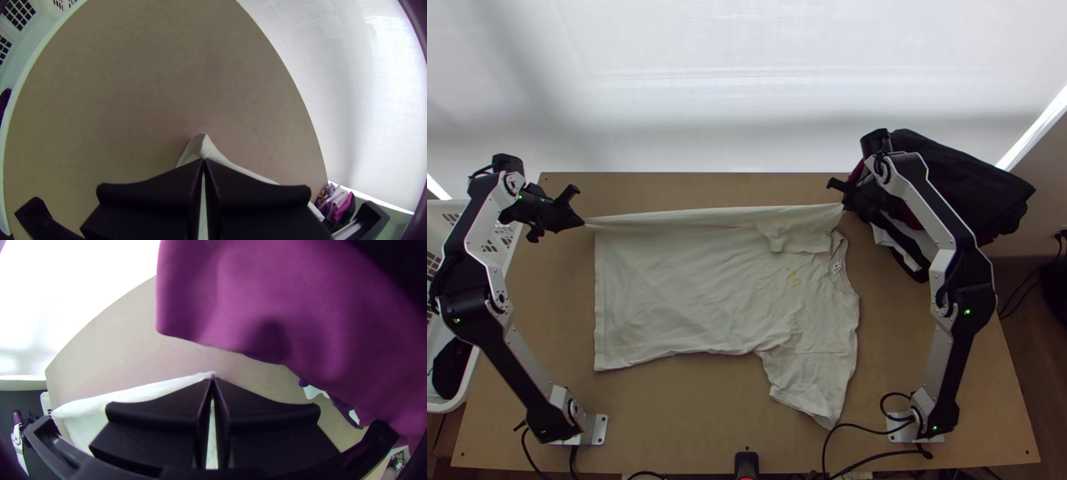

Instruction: Fold the t-shirt

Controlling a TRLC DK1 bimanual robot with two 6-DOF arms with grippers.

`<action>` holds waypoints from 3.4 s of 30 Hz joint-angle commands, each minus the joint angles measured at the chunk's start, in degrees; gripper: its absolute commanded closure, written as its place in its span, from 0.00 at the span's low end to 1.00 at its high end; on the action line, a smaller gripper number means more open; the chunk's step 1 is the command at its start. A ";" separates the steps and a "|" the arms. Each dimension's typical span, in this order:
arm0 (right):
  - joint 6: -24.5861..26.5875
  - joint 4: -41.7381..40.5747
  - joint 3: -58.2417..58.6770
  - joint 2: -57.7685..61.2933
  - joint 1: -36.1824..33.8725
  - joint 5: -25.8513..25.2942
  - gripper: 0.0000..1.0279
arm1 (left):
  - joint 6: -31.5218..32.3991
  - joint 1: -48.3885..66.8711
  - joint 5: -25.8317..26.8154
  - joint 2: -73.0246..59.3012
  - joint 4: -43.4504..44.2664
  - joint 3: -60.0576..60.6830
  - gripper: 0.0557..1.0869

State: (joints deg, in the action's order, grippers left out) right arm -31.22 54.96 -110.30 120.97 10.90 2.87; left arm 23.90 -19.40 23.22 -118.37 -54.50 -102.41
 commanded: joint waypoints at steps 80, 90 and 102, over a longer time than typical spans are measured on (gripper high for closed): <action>-2.35 21.24 56.07 -48.11 15.56 -2.08 0.15 | -11.60 -2.05 6.40 51.04 6.86 44.93 0.27; 0.20 7.53 68.29 -57.95 15.82 6.71 0.52 | -12.04 -0.64 6.22 54.65 3.44 44.49 0.27; 4.24 5.86 72.24 -52.85 13.98 9.61 0.57 | -12.83 2.79 5.08 55.96 -0.17 43.79 0.27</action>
State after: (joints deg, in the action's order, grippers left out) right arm -28.99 60.80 -39.59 66.41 25.56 11.49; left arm 11.92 -17.56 28.84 -63.42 -53.74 -58.50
